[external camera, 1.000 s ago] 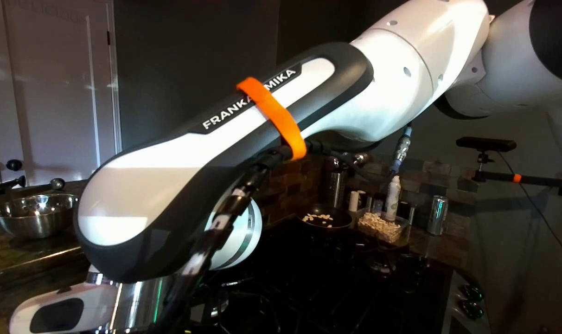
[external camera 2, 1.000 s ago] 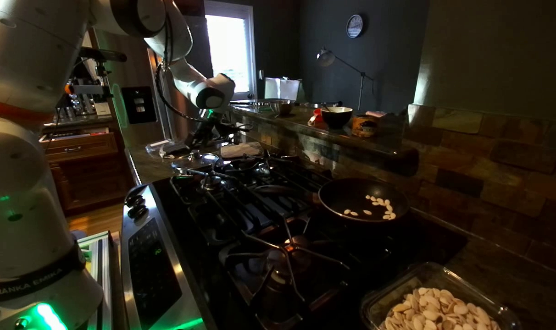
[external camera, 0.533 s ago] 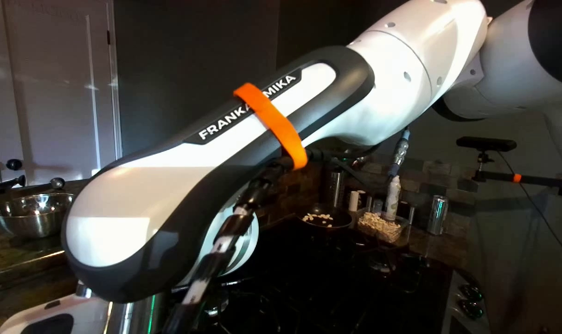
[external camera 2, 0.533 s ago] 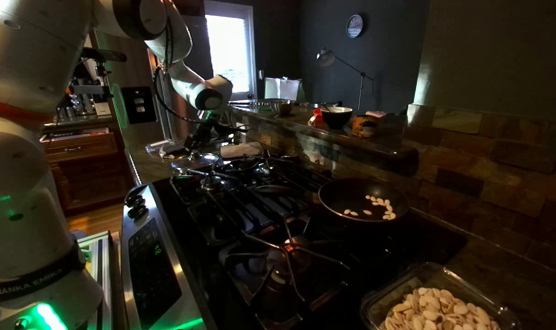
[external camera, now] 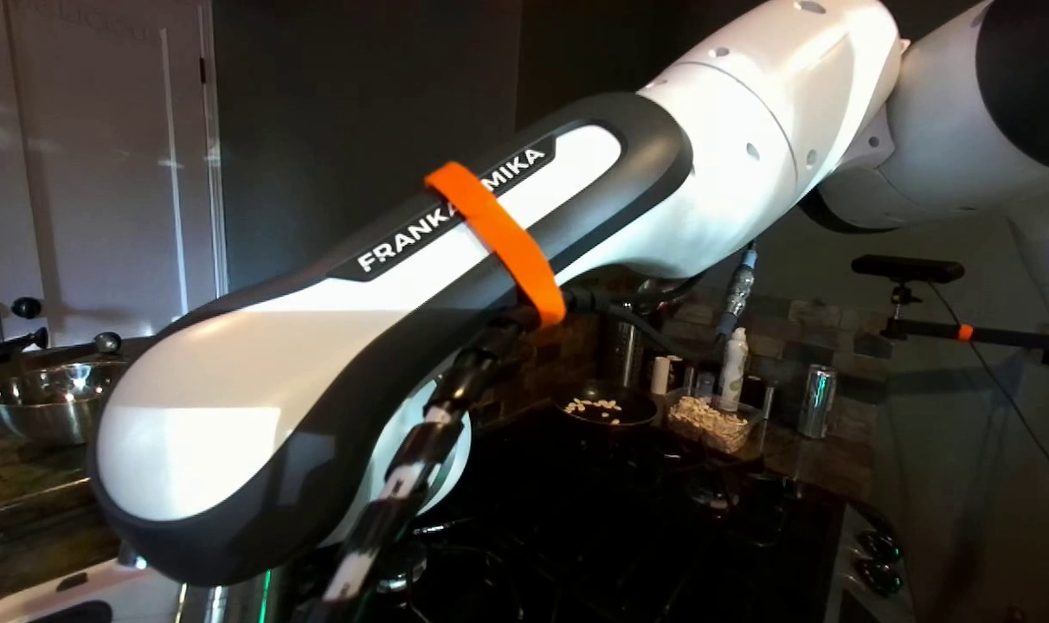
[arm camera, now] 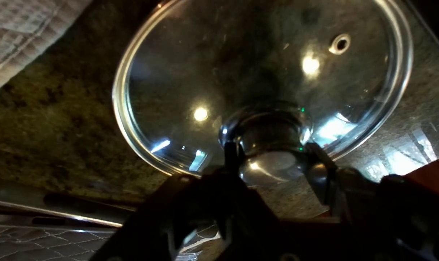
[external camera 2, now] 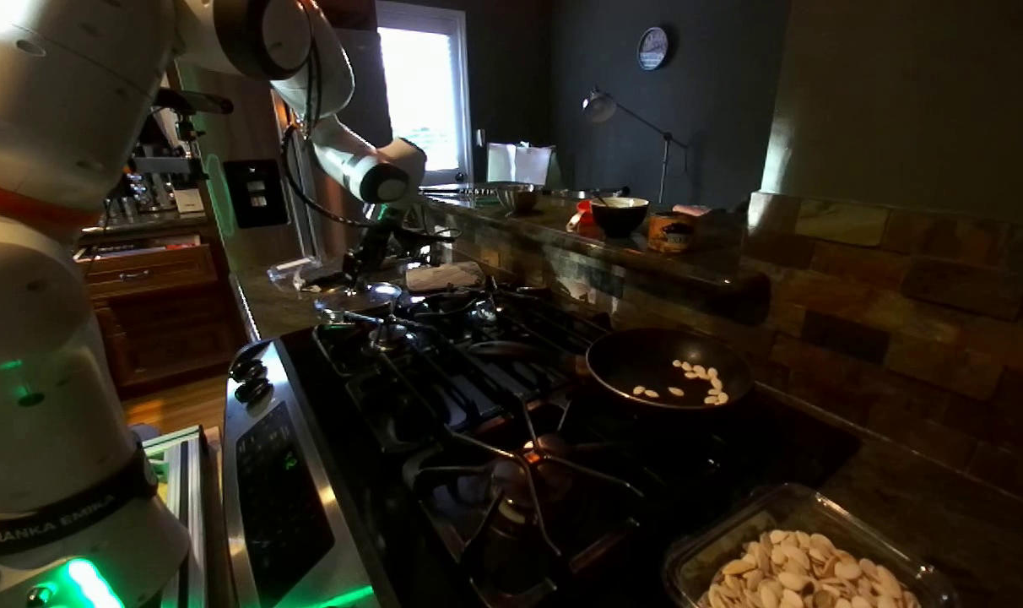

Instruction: Put the lid on the pan

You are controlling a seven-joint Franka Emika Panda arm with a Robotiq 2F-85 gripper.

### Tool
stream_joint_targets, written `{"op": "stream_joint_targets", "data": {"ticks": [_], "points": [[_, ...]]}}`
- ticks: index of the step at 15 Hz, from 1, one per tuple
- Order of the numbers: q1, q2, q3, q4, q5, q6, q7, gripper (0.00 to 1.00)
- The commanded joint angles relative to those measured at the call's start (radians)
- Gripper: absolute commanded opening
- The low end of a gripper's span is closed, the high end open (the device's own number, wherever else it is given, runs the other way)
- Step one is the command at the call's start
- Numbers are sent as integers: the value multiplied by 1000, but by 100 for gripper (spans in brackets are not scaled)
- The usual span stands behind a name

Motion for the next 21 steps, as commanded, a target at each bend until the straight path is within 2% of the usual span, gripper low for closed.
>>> {"op": "stream_joint_targets", "data": {"ticks": [1, 5, 8, 15, 17, 21], "points": [[17, 17, -5, 15, -34, 29, 39, 23], [-22, -62, 31, -49, 49, 83, 58, 23], [-46, -134, 43, -106, 110, 173, 125, 23], [-105, -362, 39, -201, 299, 132, 345, 23], [-113, -451, 16, -260, 382, 159, 376, 23], [-86, -631, -58, -420, 436, 190, 504, 23]]}}
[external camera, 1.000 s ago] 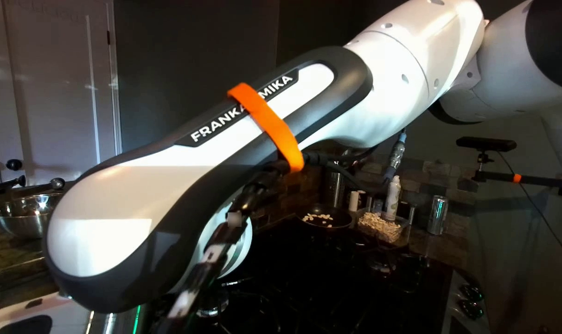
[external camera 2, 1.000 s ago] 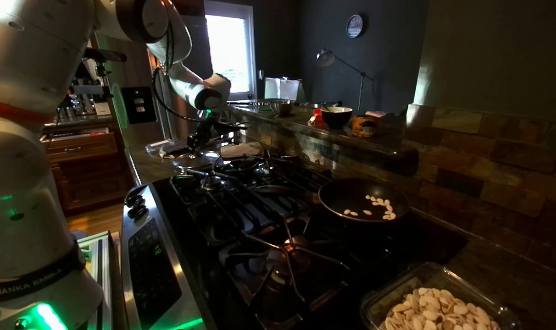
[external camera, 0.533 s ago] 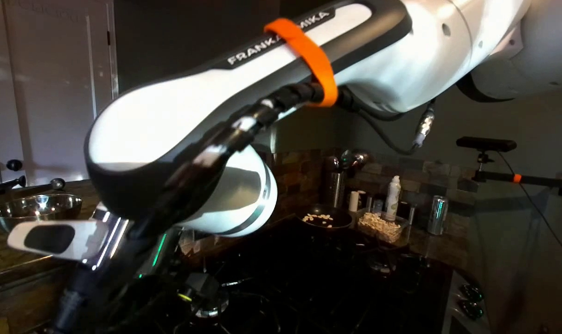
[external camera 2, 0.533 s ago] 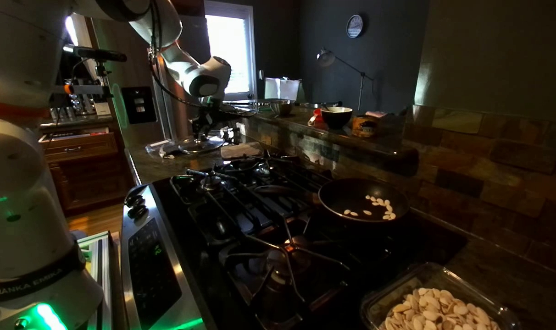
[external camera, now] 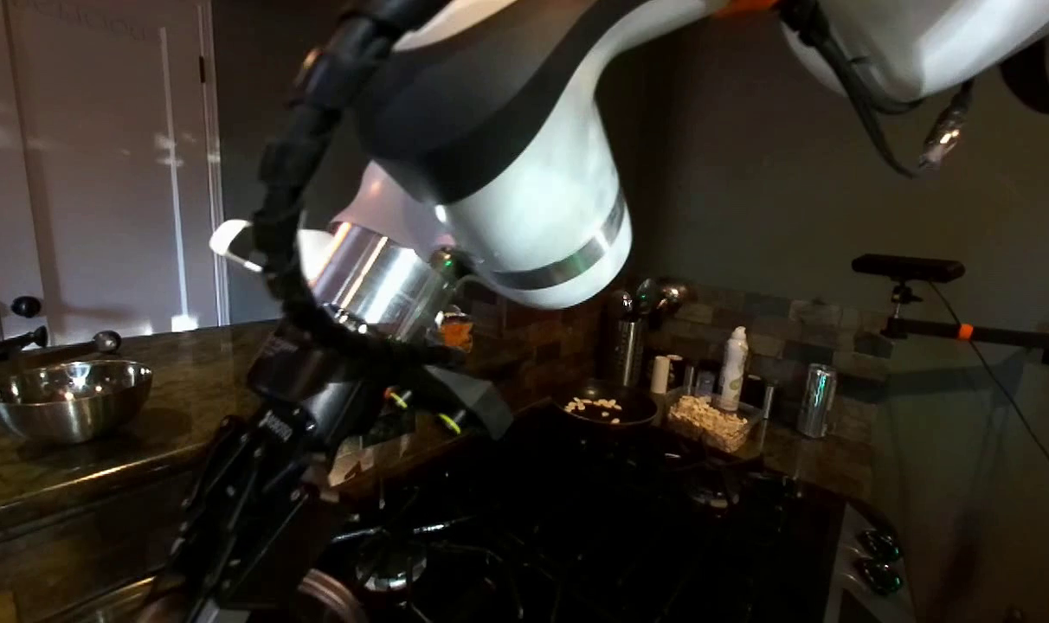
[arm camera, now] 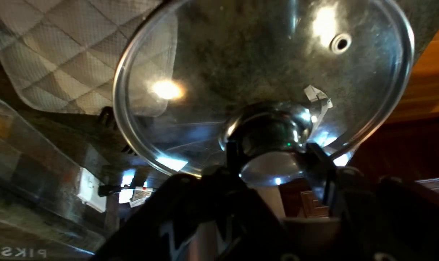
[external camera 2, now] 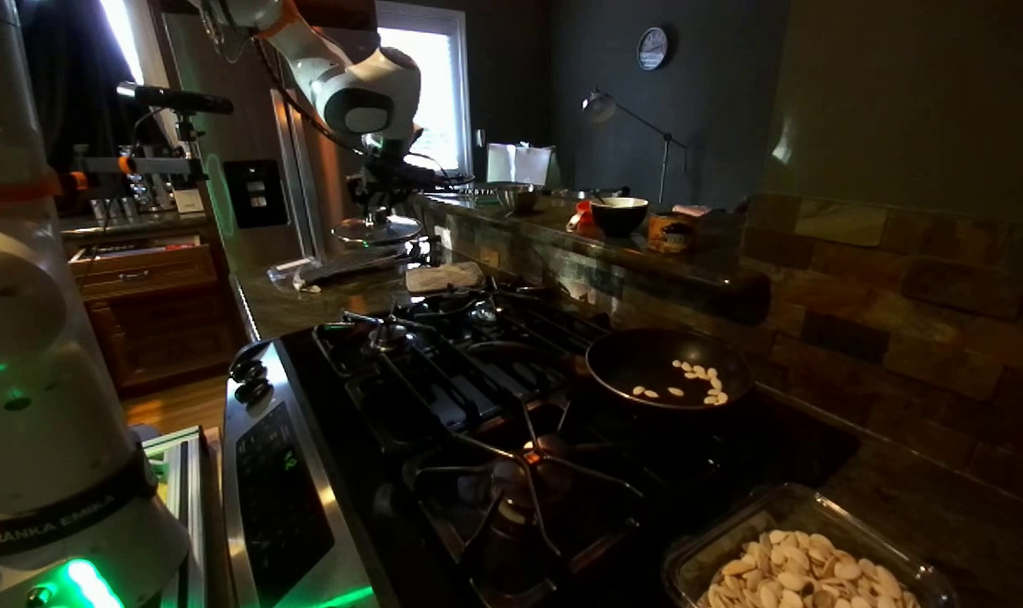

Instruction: Put the lid on the pan

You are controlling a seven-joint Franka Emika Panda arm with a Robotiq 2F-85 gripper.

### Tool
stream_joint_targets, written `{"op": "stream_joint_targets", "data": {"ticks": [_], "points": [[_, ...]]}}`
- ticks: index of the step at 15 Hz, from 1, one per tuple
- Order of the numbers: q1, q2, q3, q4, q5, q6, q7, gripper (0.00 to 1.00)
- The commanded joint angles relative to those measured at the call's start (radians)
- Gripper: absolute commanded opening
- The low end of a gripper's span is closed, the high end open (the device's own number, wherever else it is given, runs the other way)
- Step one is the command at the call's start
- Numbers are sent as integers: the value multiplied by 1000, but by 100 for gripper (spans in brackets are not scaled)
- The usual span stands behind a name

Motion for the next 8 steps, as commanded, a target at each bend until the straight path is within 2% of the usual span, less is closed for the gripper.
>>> {"op": "stream_joint_targets", "data": {"ticks": [1, 4, 5, 6, 8], "points": [[28, -219, -58, -206, 68, 37, 130, 23], [62, -332, -85, -324, 81, 84, 256, 23], [65, -216, -106, -216, 34, 36, 184, 23], [75, -241, -114, -242, 30, 43, 195, 48], [84, -241, -122, -244, 31, 43, 194, 48]]}}
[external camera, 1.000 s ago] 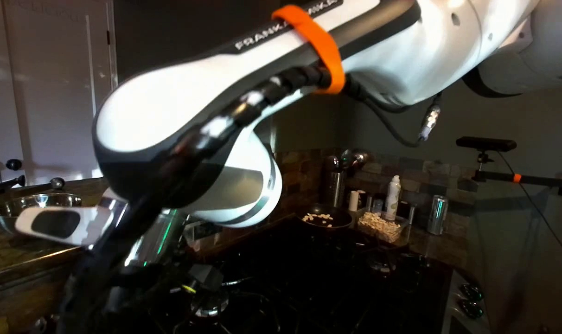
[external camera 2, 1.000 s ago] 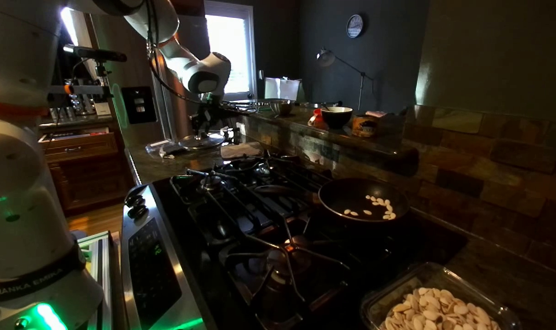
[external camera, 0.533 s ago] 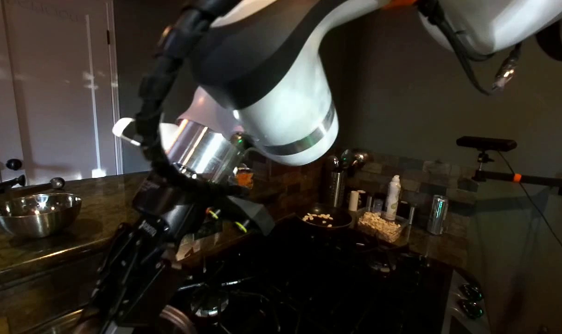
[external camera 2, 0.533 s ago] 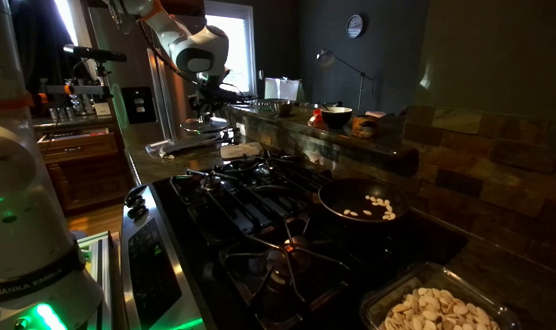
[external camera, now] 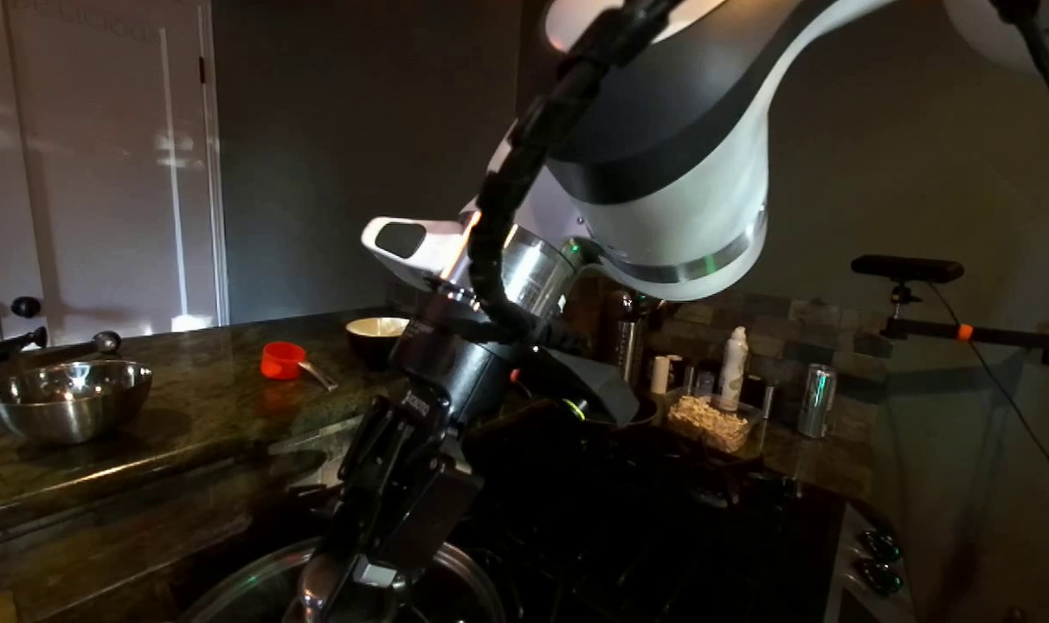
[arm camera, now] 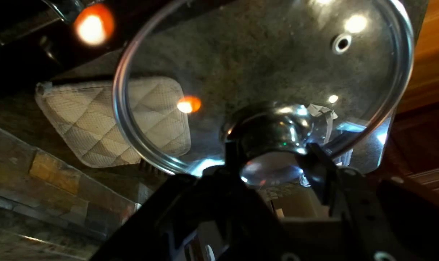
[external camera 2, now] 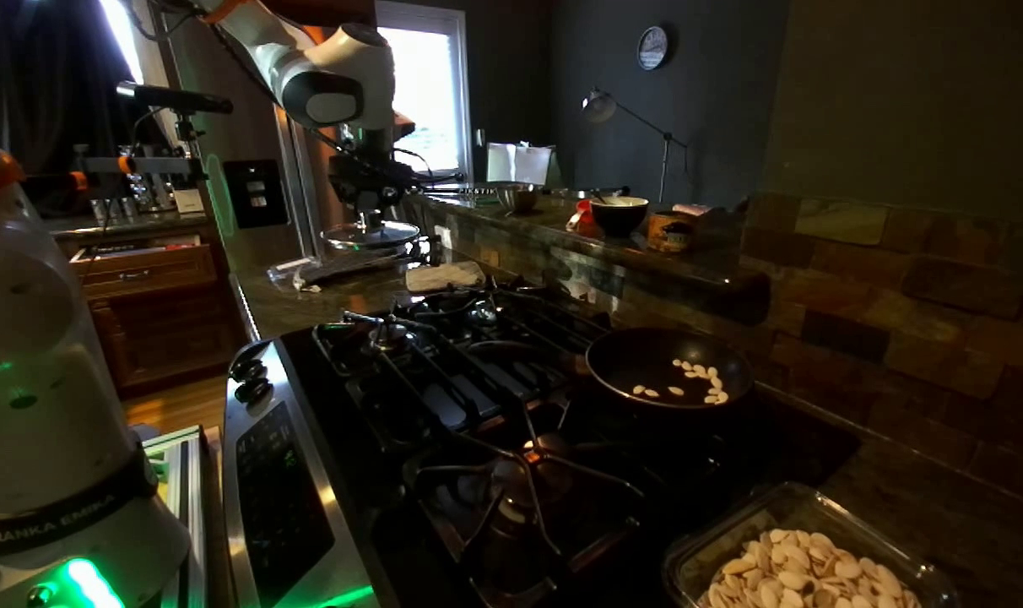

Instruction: Put the lid on the pan

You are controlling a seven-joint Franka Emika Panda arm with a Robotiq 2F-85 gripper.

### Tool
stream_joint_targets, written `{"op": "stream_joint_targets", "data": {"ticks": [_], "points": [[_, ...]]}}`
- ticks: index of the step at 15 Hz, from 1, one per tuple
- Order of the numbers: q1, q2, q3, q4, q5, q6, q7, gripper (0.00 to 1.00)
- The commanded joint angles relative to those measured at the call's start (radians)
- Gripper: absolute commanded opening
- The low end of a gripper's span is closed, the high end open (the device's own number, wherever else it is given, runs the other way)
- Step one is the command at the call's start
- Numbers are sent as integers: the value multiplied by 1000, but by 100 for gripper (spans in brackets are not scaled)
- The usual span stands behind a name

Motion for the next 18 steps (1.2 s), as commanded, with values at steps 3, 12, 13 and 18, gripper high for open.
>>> {"op": "stream_joint_targets", "data": {"ticks": [3, 12, 13, 18], "points": [[20, 13, -34, -6, -60, 57, 72, 23], [-43, -317, -241, -245, -114, 164, 300, 23], [-54, -370, -263, -287, -129, 168, 330, 23], [-131, -546, -350, -437, -275, 209, 526, 23]]}}
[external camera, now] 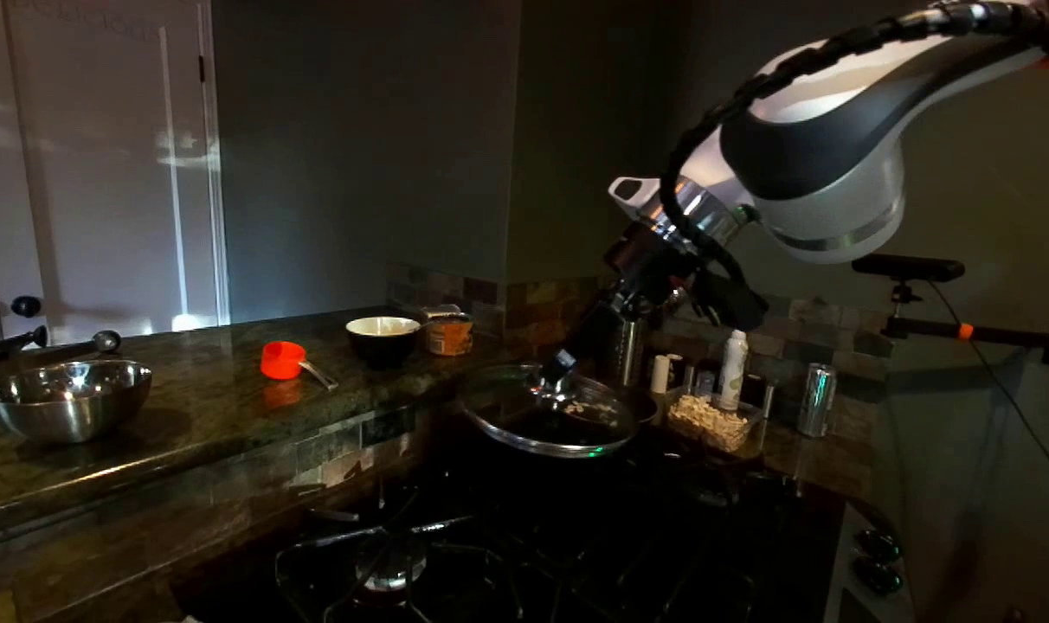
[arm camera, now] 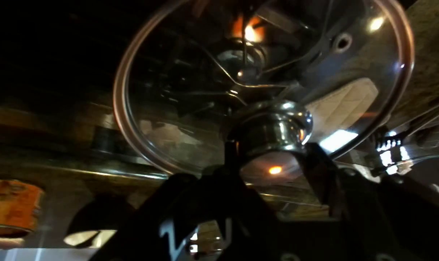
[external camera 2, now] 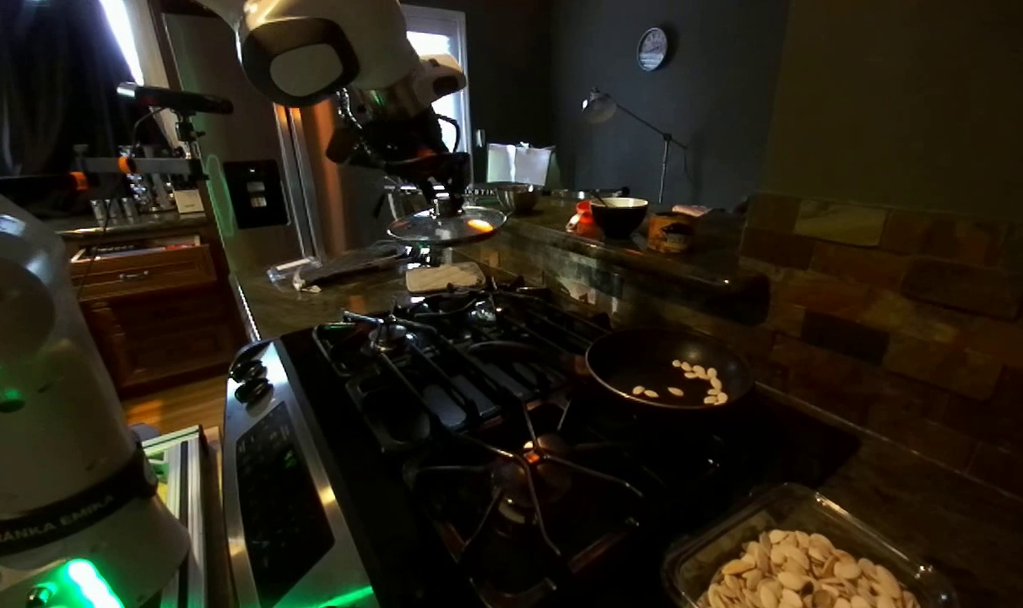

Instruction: Put the lid on the pan

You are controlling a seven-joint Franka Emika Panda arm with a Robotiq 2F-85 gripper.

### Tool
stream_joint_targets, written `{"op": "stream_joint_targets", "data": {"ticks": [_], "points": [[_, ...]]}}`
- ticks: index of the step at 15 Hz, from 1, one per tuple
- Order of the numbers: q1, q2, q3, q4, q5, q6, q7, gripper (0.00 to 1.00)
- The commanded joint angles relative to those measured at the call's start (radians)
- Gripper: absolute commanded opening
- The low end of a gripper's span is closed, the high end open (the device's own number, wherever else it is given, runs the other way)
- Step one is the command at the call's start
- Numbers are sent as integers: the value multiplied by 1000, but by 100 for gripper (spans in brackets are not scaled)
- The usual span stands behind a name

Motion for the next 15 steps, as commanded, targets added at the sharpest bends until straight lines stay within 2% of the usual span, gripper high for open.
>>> {"op": "stream_joint_targets", "data": {"ticks": [1, 2, 3, 4, 7, 8, 9, 15], "points": [[-42, -142, -37, -118, -120, 61, 190, 23], [32, -65, -88, -63, -125, 39, 131, 48], [19, -89, -96, -83, -153, 48, 167, 48], [-46, -101, -40, -91, -89, 35, 131, 48], [-47, -114, -40, -99, -96, 35, 150, 48], [-47, -114, -40, -99, -96, 35, 151, 23], [-16, -88, -84, -90, -184, 61, 238, 23], [-190, 82, -128, 85, -381, 49, 482, 23]]}}
